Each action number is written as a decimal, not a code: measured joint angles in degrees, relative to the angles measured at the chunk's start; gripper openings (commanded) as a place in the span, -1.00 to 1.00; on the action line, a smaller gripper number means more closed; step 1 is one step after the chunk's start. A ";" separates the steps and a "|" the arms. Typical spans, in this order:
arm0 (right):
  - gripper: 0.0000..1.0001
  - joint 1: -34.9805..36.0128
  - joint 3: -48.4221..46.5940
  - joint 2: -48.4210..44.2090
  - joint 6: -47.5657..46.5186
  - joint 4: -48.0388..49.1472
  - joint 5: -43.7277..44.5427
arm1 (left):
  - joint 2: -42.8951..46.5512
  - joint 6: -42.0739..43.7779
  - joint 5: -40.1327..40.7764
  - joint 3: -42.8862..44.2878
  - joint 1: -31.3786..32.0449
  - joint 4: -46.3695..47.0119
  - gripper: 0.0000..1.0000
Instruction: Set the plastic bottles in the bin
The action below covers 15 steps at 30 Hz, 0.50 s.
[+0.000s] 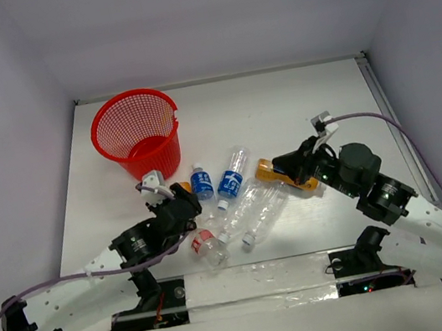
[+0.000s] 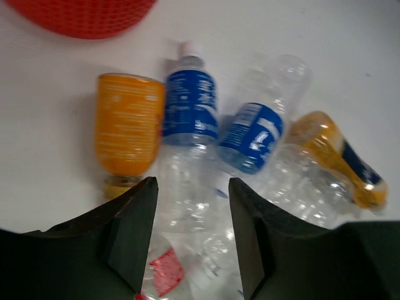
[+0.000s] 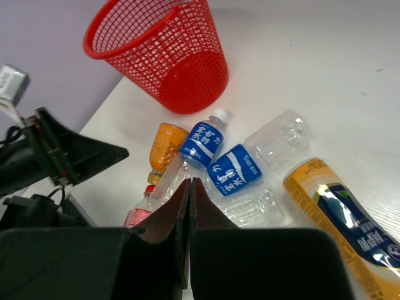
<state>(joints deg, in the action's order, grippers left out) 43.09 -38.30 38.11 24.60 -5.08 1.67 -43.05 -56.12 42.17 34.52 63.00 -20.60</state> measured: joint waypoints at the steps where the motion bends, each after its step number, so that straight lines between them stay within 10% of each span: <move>1: -1.00 0.00 0.04 0.68 0.00 0.61 -0.85 | 0.59 -1.03 0.07 -1.11 -1.99 -1.16 0.00; 8: -0.96 0.00 1.75 2.45 0.02 4.35 -4.39 | 3.69 0.66 -5.44 -9.55 -21.05 1.40 0.63; 15: -0.87 0.00 5.25 2.40 0.07 5.55 -5.27 | -7.08 5.55 -10.19 -9.84 -27.71 9.33 0.71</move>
<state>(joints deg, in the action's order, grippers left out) 43.09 -33.06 40.51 24.67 0.47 -3.60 -50.13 -50.57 31.99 24.69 35.29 -11.27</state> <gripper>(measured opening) 0.051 0.852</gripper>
